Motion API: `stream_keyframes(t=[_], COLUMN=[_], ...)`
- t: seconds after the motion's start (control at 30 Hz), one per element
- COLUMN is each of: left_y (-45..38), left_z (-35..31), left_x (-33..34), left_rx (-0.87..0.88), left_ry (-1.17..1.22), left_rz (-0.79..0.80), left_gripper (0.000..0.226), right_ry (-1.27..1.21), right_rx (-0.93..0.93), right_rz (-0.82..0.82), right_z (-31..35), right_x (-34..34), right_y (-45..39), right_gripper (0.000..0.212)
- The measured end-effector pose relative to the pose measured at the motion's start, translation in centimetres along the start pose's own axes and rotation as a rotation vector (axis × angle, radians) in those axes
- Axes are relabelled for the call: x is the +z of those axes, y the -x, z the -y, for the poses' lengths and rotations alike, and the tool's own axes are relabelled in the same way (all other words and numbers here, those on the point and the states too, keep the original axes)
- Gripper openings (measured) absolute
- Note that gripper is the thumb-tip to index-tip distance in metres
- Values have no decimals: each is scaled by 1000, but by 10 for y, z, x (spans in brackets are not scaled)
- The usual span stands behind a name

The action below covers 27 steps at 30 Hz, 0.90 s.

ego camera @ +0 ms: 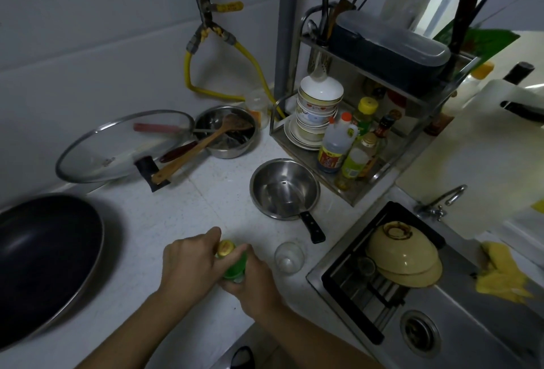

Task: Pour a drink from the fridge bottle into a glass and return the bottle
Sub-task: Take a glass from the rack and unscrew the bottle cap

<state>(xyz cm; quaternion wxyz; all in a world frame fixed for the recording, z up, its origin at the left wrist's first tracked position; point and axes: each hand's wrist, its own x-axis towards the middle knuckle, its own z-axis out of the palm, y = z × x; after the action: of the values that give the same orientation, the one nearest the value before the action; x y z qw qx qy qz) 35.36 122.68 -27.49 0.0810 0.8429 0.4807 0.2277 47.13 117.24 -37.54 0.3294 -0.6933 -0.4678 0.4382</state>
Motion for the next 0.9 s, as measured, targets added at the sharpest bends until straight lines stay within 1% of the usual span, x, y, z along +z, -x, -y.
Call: stream_keyframes(t=[0.07, 0.1, 0.13, 0.17, 0.23, 0.27, 0.33, 0.43, 0.57, 0.7, 0.8, 0.9], left_y=[1, 2, 3, 4, 5, 5, 4, 4, 10, 16, 19, 21], left_z=[0, 0, 3, 6, 11, 14, 17, 17, 11, 1, -7, -12], left_x=[-4, -7, -10, -13, -17, -18, -17, -16, -13, -6, -3, 4], left_rx=[-120, -176, -209, -213, -179, -165, -182, -178, -147, -244, -332, -374], left_ry=[98, 211, 348, 491, 687, 740, 803, 804, 703, 675, 678, 678], left_rz=[45, 76, 123, 190, 350, 406, 441, 396, 287, 112, -26, -109], left_gripper=[55, 53, 56, 58, 52, 47, 41, 34, 27, 26, 26, 34], right_ry=[4, 14, 22, 24, 1, -10, -20, -20, -7, 8, 3, 2], right_rx=[2, -6, -17, -19, -10, -5, 0, 6, 8, 10, 3, 4], right_rz=[12, 17, 16, 13, 18, 22, 23, 15, 29, 12, -9, -22], right_z=[0, 2, 3, 3, 3, 2, 0, 1, 0, 1, 3, 4], right_x=[-1, -2, -3, -4, -4, -3, -1, 1, 1, -1, -1, 3], right_y=[0, 0, 0, 1, 1, 1, 1, 0, -1, 2, 5, 8], right_gripper=[52, 53, 54, 54, 56, 56, 57, 58, 56, 48, 50, 52])
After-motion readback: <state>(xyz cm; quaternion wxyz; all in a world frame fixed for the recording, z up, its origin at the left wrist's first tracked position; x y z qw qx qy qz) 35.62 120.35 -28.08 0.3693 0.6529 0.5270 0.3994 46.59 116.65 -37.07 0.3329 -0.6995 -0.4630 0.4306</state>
